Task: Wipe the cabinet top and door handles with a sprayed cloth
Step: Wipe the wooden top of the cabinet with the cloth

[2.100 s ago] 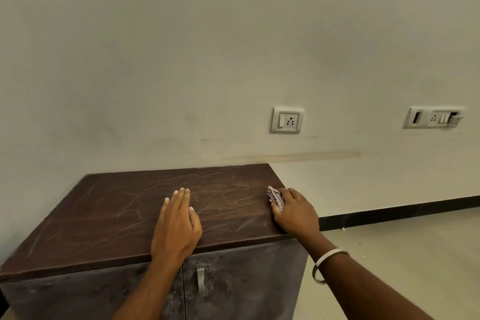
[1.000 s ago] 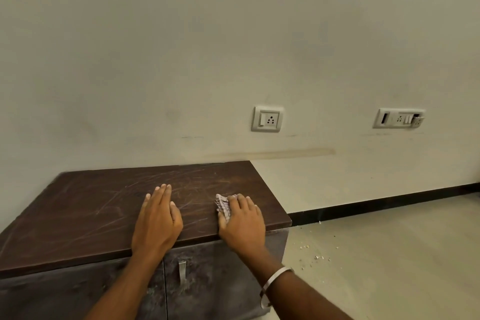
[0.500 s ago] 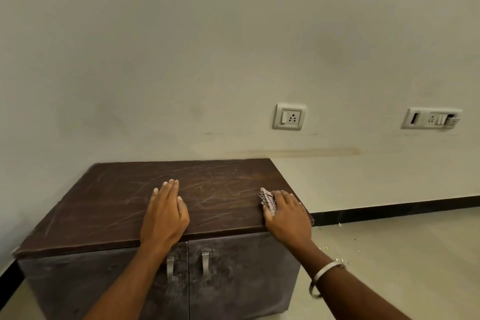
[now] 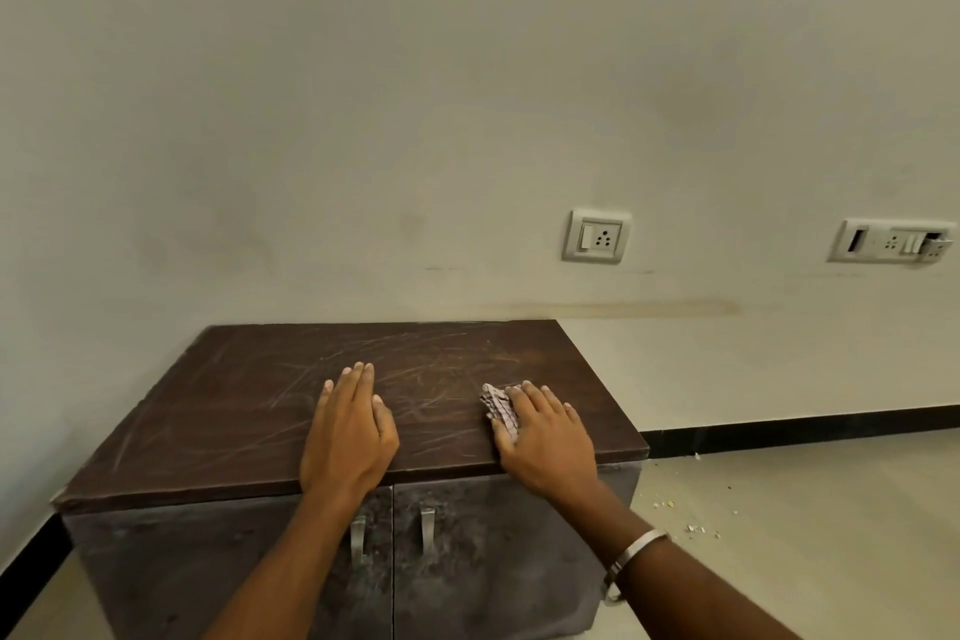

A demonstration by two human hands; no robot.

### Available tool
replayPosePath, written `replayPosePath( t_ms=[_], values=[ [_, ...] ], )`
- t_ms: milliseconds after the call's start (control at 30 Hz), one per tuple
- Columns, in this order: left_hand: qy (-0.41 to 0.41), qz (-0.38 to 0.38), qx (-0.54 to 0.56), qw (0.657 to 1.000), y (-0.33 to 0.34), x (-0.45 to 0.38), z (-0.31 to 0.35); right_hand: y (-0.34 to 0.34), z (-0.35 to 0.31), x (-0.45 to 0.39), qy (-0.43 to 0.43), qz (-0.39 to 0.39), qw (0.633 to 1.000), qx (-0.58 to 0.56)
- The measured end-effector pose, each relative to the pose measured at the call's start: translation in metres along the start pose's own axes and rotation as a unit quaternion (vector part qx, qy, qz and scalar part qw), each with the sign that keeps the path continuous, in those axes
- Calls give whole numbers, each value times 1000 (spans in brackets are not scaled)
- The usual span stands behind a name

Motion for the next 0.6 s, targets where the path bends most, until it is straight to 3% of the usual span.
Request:
replayPosePath(
  t_ms=[300,600],
  values=[
    [-3,-9,9,1000,2,-1,-1,-11,45,-9,98,-19,995,4],
    [-12,-6,6,1000,2,-1,0,7,-3,-40,11,-74,997,-33]
  ],
)
Point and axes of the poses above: each hand's wrist, its own x-axis away from the middle knuckle, its own y-axis out of the palm, z = x × y, the point moved 5 cm from there along -x, towards the middle knuckle, and after that the axes turned 14 degrees about -y, right-handed, at the moved point
